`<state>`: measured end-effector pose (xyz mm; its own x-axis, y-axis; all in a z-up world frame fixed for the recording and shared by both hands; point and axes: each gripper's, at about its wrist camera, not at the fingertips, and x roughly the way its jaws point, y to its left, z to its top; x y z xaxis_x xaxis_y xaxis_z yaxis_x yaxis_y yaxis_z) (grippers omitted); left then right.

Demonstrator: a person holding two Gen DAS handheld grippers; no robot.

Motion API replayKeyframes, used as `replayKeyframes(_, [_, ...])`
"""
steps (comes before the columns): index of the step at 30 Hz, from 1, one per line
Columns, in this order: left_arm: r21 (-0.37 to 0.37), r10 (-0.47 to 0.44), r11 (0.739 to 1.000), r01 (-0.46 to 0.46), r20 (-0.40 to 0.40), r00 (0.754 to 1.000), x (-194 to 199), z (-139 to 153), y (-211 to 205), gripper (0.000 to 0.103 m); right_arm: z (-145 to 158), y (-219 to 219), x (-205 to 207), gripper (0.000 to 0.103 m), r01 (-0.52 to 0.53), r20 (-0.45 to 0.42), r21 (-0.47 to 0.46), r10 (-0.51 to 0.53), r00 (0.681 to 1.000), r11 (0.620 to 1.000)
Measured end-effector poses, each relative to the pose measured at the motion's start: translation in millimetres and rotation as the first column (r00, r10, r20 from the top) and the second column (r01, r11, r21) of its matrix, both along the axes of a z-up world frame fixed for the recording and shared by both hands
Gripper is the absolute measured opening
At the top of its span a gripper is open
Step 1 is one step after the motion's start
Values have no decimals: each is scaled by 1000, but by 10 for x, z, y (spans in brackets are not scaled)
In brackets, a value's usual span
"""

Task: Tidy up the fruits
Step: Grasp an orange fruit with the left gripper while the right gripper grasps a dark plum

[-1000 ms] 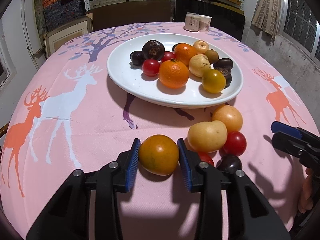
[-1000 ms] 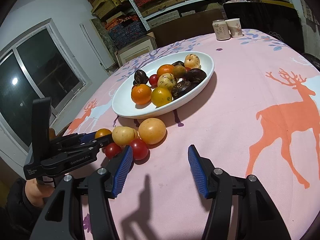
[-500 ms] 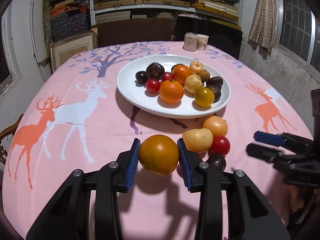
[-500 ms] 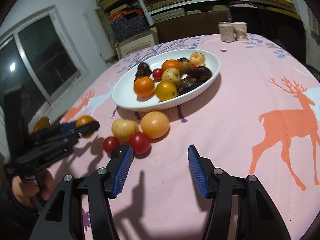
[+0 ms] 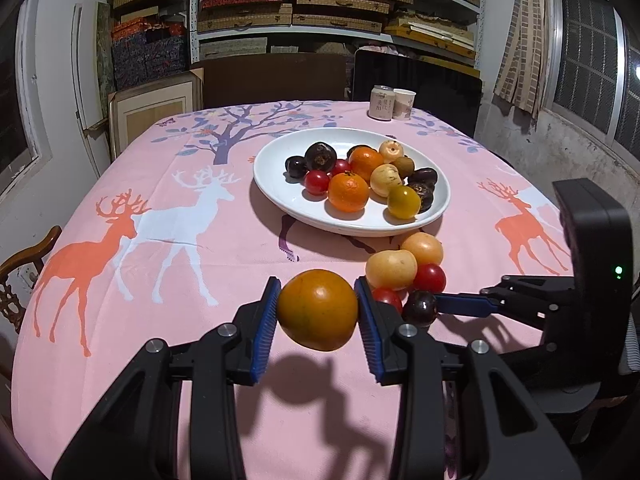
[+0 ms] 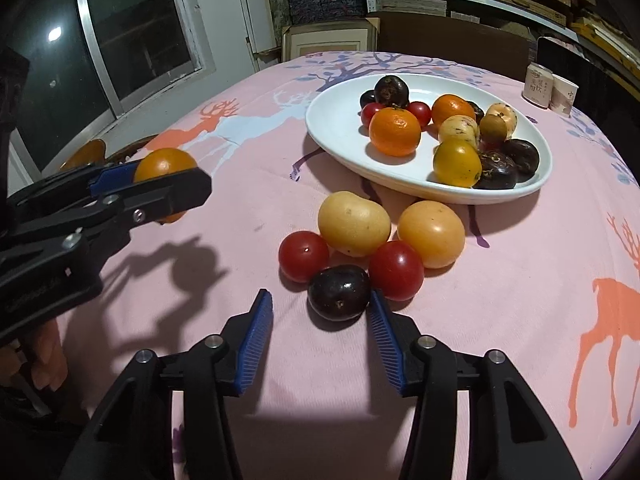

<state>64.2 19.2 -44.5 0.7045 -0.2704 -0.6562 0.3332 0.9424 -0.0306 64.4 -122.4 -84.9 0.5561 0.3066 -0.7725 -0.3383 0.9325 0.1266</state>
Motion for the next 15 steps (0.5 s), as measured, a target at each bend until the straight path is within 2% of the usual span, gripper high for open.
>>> replayKeyframes(2, [1, -4, 1000, 4, -4, 1000, 1, -16, -4, 37, -15, 10, 37, 46, 12, -9, 10, -12, 1000, 1000])
replayKeyframes(6, [2, -9, 1000, 9, -14, 1000, 18, -39, -2, 37, -31, -72, 66, 31, 42, -22, 43, -41, 999, 998])
replayKeyframes(9, [1, -8, 1000, 8, -19, 1000, 23, -54, -3, 37, -32, -148, 41, 31, 57, -31, 79, -55, 998, 995])
replayKeyframes(15, [2, -15, 1000, 15, -29, 999, 14, -86, -23, 37, 21, -204, -96, 31, 59, -2, 86, -59, 998, 995])
